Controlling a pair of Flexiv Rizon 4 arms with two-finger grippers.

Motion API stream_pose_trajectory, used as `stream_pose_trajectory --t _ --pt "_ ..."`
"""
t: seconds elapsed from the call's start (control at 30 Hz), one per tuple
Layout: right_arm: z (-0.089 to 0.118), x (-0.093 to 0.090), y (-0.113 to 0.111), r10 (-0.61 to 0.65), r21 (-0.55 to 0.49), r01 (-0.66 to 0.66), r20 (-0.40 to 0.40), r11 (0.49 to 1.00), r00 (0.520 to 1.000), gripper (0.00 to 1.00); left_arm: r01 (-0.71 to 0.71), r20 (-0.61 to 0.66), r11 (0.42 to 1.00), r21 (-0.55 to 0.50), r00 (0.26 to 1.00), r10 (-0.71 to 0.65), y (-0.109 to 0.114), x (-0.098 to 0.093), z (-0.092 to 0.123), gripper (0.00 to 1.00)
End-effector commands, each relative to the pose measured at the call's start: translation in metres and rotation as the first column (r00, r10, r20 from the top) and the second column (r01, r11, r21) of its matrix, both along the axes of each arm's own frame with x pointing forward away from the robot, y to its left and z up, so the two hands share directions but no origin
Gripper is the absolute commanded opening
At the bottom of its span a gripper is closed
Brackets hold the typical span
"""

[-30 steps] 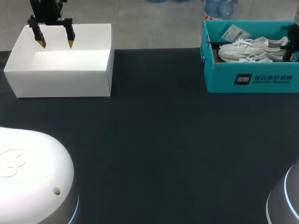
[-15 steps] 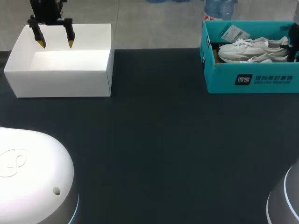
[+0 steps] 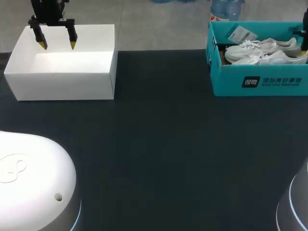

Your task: Take the shoe out of the shoebox, open the shoe tongue, remove and reinsert the insole, then place the shoe into the shoebox

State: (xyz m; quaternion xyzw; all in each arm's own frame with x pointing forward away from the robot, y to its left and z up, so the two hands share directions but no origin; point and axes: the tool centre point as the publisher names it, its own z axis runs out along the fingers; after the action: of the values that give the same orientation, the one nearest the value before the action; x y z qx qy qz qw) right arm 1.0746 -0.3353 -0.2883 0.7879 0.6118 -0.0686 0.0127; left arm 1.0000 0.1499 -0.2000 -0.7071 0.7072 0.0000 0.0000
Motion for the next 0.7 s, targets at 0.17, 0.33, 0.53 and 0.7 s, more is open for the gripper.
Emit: stream_pose_trajectory --t 0.17,0.33,0.53,0.7 --pt "0.069 -0.004 0.001 0.026 -0.027 -0.025 0.041 0.999 0.999 0.00 0.000 0.000 1.000 0.000 1.000 0.000 0.000 0.000 0.000 1.00" --pt "0.093 0.000 0.003 0.043 -0.045 -0.040 0.052 0.998 0.998 0.00 0.000 0.000 1.000 0.000 1.000 0.000 0.000 0.000 0.000 1.00" --pt "0.114 0.005 0.003 0.043 -0.060 -0.039 0.058 0.997 0.997 0.00 0.000 0.000 1.000 0.000 1.000 0.000 0.000 0.000 0.000 1.00" --pt "0.130 0.006 0.008 0.049 -0.062 -0.045 0.066 0.997 0.997 0.00 0.000 0.000 1.000 0.000 1.000 0.000 0.000 0.000 0.000 1.00"
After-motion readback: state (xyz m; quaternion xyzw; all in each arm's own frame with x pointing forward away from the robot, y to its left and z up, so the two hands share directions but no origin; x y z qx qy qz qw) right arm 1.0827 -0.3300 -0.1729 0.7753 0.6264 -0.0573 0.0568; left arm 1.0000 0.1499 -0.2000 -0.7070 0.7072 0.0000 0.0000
